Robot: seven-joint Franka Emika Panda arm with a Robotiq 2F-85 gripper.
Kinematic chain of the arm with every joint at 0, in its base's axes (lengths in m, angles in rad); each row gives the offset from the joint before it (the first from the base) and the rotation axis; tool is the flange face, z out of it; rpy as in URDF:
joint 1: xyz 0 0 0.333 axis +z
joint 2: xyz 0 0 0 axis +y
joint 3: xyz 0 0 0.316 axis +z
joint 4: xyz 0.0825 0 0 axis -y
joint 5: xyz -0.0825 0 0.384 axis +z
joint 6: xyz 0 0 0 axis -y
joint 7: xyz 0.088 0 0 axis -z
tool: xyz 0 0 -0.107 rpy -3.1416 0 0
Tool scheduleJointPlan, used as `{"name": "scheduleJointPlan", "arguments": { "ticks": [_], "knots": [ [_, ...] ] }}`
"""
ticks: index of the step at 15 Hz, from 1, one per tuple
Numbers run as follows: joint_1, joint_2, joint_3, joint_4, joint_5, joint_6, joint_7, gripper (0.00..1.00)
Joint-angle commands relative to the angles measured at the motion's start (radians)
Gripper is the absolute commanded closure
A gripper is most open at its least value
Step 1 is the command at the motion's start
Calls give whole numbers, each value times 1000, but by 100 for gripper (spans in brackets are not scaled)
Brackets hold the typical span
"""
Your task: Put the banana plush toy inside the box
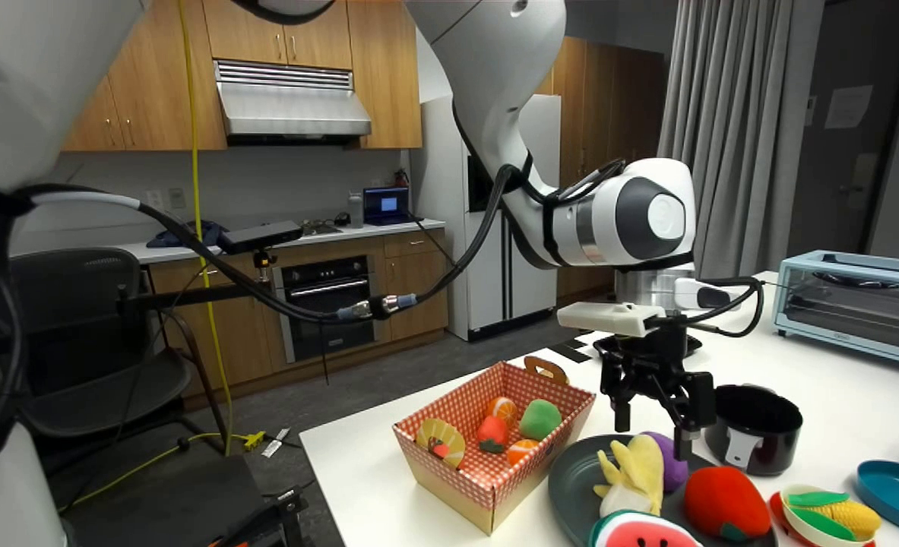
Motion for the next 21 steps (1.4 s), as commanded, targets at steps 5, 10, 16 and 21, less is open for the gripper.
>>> {"name": "scheduleJointPlan", "arguments": {
  "ticks": [5, 10, 16, 21],
  "knots": [
    [-4, 76, 5, 78, 31, 6, -27, 0],
    [-4, 102, 21, 89, 56, 5, -32, 0],
    [-3, 129, 19, 89, 71, -1, -29, 0],
    [-3, 133, 8, 93, 69, -10, -24, 26]
  ]
}}
